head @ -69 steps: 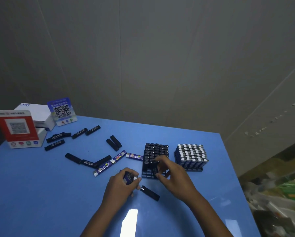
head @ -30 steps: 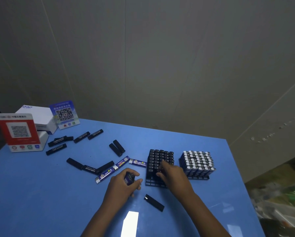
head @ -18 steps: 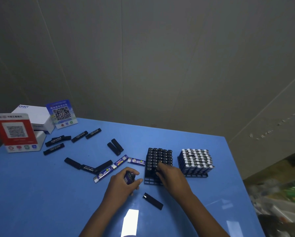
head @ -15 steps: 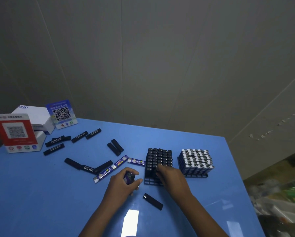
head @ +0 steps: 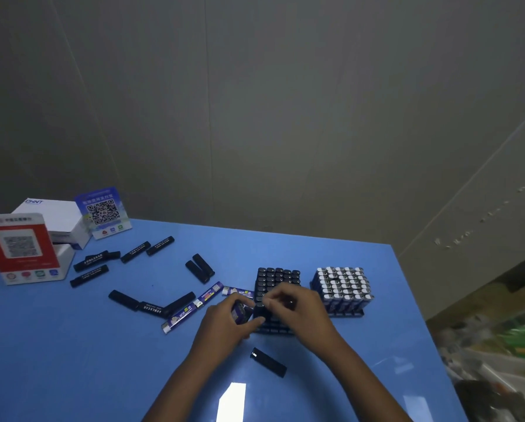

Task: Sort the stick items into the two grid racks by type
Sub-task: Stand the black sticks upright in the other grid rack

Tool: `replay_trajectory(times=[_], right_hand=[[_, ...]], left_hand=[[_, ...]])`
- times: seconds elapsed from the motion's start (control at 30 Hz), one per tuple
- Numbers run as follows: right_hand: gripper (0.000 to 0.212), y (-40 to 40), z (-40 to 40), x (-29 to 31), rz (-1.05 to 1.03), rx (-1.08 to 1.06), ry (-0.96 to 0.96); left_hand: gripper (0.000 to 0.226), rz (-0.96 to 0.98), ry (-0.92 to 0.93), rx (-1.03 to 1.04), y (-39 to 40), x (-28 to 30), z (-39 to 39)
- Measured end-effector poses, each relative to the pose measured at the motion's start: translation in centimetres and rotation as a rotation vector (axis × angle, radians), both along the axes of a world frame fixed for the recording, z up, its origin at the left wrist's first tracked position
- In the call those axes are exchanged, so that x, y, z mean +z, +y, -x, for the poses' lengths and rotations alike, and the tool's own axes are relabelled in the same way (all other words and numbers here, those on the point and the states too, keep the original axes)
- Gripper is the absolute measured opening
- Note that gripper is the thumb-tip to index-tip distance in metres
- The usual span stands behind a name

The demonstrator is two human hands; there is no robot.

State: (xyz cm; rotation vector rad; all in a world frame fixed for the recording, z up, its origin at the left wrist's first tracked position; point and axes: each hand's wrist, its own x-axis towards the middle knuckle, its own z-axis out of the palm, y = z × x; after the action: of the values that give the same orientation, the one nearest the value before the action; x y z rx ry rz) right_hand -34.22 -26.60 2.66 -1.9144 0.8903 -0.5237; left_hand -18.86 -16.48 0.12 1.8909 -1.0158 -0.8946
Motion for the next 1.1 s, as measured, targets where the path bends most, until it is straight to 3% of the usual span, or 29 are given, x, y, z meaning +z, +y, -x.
replay_trajectory(times=[0.23, 0.5, 0.8, 0.97, 1.1], right_hand=[[0.014, 1.6, -0.6, 1.0, -0.084, 0.016, -0.051], [0.010, 1.1, 0.4, 1.5, -0.252, 0.021, -0.011], [0.009, -0.3, 4.1, 2.2, -0.369, -0.067, -0.093], [0.032, -2.5, 8.3, 3.0, -0.359, -0.174, -0.197], [0.011, -4.4, 11.9, 2.7, -0.506, -0.278, -0.312]], left_hand=[[0.049, -0.177, -0.255, -0.091, -1.3, -0.3, 0.7], [0.037, -0.165, -0.486, -0.161, -1.1, 0.0, 2.1], [0.038, -0.078, -0.360, -0.227, -2.0, 0.3, 4.4], [0.026, -0.024, -0.207, -0.177, -2.8, -0.5, 6.0], [0.020, -0.006, -0.143, -0.081, -3.5, -0.6, 8.3]])
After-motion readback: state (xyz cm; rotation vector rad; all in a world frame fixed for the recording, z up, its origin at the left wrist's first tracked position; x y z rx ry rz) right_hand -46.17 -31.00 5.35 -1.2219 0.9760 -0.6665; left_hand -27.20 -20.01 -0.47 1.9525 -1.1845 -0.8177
